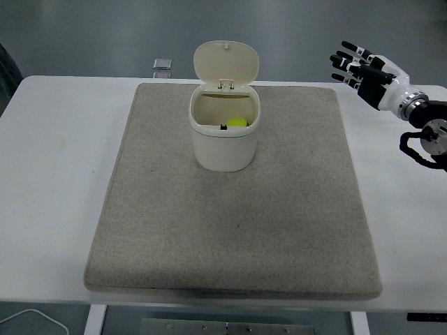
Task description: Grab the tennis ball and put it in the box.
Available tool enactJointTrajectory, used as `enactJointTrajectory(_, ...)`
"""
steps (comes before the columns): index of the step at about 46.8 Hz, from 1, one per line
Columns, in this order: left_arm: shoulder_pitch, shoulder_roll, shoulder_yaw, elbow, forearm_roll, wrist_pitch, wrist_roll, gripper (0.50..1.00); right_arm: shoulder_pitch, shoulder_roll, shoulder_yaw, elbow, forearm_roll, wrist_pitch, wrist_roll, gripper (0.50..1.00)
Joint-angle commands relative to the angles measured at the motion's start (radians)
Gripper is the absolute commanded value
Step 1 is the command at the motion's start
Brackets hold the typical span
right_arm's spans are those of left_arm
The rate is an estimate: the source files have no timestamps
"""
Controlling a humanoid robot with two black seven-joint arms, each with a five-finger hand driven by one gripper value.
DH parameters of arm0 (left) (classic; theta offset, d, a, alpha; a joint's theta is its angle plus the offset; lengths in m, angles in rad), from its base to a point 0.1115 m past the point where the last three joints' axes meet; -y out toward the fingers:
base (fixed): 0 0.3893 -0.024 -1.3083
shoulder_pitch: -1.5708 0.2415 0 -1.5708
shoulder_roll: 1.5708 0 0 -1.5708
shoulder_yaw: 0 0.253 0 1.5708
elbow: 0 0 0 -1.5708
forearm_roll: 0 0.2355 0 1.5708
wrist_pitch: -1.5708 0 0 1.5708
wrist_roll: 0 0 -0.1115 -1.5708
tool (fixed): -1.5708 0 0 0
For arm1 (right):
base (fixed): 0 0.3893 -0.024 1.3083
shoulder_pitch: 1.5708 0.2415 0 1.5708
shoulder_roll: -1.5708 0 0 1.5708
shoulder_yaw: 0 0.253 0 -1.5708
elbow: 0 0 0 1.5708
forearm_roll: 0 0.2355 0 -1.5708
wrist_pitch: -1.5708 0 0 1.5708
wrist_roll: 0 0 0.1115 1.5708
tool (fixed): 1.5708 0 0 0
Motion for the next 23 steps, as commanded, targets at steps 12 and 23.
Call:
enactJointTrajectory(12,0.000,0.000,0.000,-0.001,-0.001,0.000,0.000,0.992,-0.006,-0.004,0.045,0.000,0.000,0.010,0.006,0.926)
enactJointTrajectory(23,0.000,0.000,0.000,0.000,0.001,0.000,0.000,0.992,-0.032,-0.001,0.102,0.000,-0.003,0.003,0.008,0.926)
